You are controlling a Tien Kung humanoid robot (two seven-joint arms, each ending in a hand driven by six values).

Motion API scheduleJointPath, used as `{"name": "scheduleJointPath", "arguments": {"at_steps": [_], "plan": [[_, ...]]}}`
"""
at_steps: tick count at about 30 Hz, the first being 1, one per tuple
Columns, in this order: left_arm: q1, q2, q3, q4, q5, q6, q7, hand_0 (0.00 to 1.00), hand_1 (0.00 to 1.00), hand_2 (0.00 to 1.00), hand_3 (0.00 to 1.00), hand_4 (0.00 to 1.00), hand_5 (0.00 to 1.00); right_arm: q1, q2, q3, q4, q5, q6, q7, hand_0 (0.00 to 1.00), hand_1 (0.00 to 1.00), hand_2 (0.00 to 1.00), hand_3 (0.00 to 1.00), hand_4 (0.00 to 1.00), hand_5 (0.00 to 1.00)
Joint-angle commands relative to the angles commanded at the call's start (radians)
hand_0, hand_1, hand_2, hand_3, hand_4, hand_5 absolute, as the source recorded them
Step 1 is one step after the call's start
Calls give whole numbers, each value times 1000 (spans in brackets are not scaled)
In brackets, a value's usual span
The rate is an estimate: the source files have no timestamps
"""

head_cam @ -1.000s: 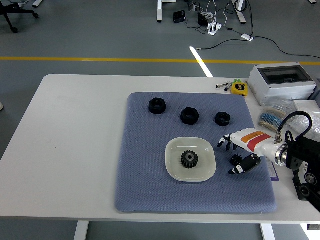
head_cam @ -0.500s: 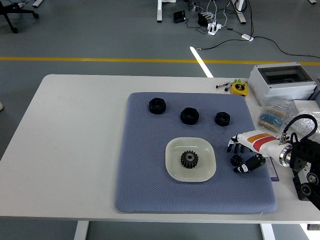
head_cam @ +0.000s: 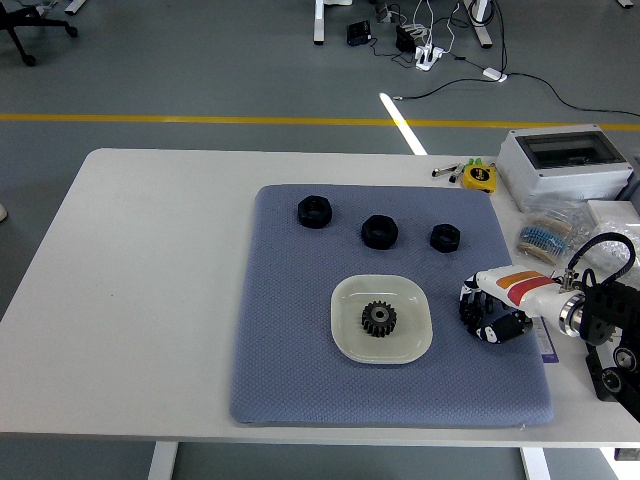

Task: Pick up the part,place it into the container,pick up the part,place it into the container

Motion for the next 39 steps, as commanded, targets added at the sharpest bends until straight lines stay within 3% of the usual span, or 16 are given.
{"name": "scheduleJointPath", "arguments": {"at_steps": [12, 27, 33, 39], "plan": [[-2, 1, 0, 0, 0, 0, 0, 716, 612, 678, 585, 683, 639, -4, -8, 16, 41, 4, -18, -13, 264, 382, 433, 490, 721, 68], [-2, 2, 2, 0, -2, 1, -1, 717, 611, 679, 585, 684, 640, 40, -4, -9, 241, -36, -20, -35, 264, 377, 432, 493, 727, 58], [0, 5, 3, 0, -5, 3, -2, 716, 604, 679, 585, 684, 640, 106, 16, -81, 251, -20, -24, -36, 272, 375, 429, 493, 722, 57], [4, 6, -1, 0, 1, 2, 1, 715, 604, 678, 585, 684, 640, 167, 59, -173, 208, -8, -35, -41, 270, 375, 429, 494, 718, 71]]}}
